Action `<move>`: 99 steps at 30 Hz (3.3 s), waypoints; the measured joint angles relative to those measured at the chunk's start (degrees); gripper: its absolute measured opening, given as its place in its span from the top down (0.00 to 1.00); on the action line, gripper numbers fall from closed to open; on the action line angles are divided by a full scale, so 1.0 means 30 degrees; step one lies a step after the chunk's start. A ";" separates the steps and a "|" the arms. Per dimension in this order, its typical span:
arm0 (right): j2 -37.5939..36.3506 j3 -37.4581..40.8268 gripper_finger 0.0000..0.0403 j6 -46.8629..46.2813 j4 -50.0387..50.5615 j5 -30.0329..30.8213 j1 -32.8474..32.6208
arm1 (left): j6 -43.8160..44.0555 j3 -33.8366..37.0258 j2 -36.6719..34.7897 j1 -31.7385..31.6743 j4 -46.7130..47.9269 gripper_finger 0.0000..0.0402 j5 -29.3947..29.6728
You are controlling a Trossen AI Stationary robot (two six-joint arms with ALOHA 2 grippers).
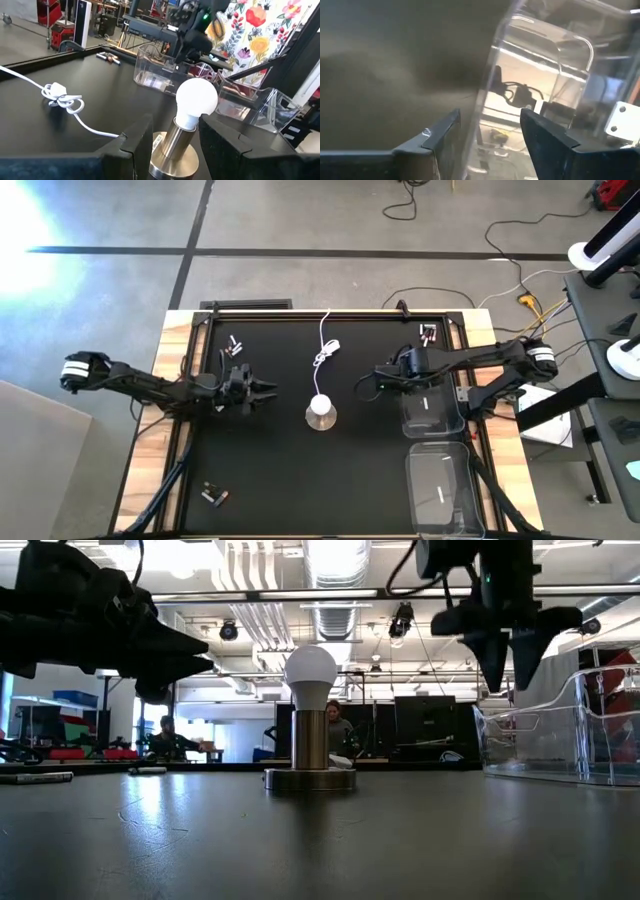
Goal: Sort batteries
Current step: Move the top transparent bin to the top left
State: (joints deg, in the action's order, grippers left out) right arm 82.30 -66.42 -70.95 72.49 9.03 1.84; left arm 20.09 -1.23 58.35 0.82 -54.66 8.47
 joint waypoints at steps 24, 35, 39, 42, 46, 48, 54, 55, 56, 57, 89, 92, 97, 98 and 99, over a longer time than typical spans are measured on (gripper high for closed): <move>0.0102 0.4413 0.88 -0.0406 -0.5284 -0.2374 0.0868 | 0.0499 -0.0007 0.1522 -0.0022 -0.1606 0.65 -0.0007; 0.0102 0.2283 0.98 0.0855 -0.5483 -0.3108 0.2067 | 0.0497 -0.0007 0.1820 -0.0022 -0.1688 0.65 -0.0004; 0.0102 0.0714 0.98 0.1929 -0.6603 -0.2155 0.3285 | 0.0537 -0.0007 0.2034 -0.0022 -0.2086 0.65 0.0000; 0.0183 0.0367 0.97 0.2367 -0.8635 -0.1712 0.4342 | 0.0643 -0.0015 0.2185 -0.0022 -0.2262 0.65 0.0000; 0.0877 0.0338 0.97 0.2420 -1.1772 -0.2100 0.5480 | 0.0643 -0.0015 0.2398 -0.0022 -0.2266 0.65 0.0000; 0.1361 0.0330 0.97 0.2538 -1.2590 -0.2438 0.5931 | 0.0643 -0.0015 0.2408 -0.0022 -0.2277 0.65 0.0000; 0.3080 0.0330 0.97 0.2464 -1.3333 -0.3132 0.6683 | 0.0643 -0.0015 0.2377 -0.0015 -0.2405 0.65 0.0000; 0.3305 0.0330 0.97 0.2541 -1.3650 -0.3220 0.6755 | 0.0643 -0.0015 0.2381 -0.0015 -0.2402 0.65 0.0000; 0.3498 0.0330 0.97 0.2639 -1.3981 -0.3295 0.6831 | 0.0639 -0.0015 0.2381 -0.0015 -0.2402 0.65 -0.0004; 0.3685 0.0323 0.97 0.2665 -1.4251 -0.3357 0.6900 | 0.0636 -0.0015 0.2391 -0.0015 -0.2404 0.65 0.0000; 0.3540 -0.5575 0.49 0.9336 -0.5739 -0.0720 0.7831 | 0.1016 -0.0015 0.2396 0.0000 -0.2387 0.65 -0.0007; 0.2804 -0.4961 0.48 1.0014 -0.3497 0.1357 0.8011 | 0.1051 -0.0015 0.2396 0.0000 -0.2362 0.65 -0.0011; 0.1413 -0.2836 0.48 1.0410 -0.3821 0.1998 0.8694 | 0.0849 -0.0015 0.2396 -0.0007 -0.2300 0.65 -0.0007; 0.1196 -0.2311 0.48 1.0401 -0.4023 0.1998 0.8906 | 0.0841 -0.0015 0.2396 -0.0007 -0.2300 0.65 -0.0007; 0.1016 -0.1785 0.48 1.0374 -0.4238 0.1998 0.9169 | 0.0840 -0.0015 0.2396 -0.0007 -0.2300 0.65 -0.0007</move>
State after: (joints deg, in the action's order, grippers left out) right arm 85.35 -71.77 -39.83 59.78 15.03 29.35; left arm 22.61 -1.28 65.54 0.80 -61.56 8.45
